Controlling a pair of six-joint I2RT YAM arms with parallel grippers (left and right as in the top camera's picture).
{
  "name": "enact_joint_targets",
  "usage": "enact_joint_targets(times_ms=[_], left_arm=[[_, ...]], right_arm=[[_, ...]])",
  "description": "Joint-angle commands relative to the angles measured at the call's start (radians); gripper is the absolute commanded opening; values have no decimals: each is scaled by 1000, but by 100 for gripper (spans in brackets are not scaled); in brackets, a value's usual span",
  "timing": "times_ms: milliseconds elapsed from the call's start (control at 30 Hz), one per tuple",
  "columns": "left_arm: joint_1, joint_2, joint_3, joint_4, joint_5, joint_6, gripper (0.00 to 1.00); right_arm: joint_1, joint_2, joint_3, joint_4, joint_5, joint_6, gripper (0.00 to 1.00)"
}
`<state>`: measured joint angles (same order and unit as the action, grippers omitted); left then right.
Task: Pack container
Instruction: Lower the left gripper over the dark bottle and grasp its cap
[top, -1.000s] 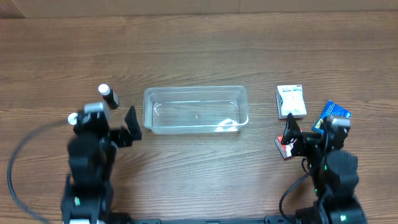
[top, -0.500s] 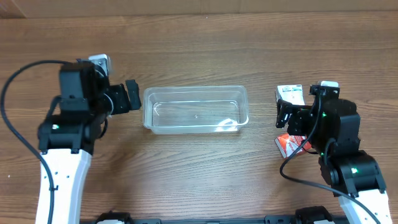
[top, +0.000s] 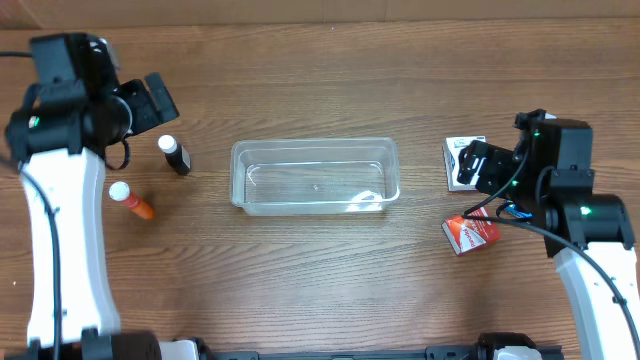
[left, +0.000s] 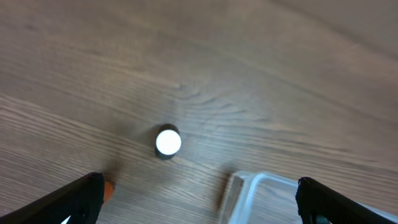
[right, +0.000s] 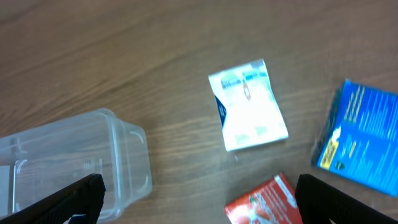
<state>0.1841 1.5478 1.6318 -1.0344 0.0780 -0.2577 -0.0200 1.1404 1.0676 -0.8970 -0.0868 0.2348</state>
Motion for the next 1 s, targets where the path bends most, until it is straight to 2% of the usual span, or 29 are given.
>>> enact_joint_targets(times_ms=[0,367,567,833,967], left_arm=[[5,117,64,-17,-33,-16,100],[5,360,88,-19,-40,-16,100],[5,425,88,-59,-140,-16,100],[-11,481,88,-74,-141,-16,100],[-15,492,88,-69,-141,-16,91]], right_arm=[[-56,10,32,-26,-87,6,100],[-78,10,32,-64,-87,5,100],[-78,10,32,-79,-87,5,100],[-78,10,32,-85,-87,5,100],[-78,10,32,-94,-87,5,100]])
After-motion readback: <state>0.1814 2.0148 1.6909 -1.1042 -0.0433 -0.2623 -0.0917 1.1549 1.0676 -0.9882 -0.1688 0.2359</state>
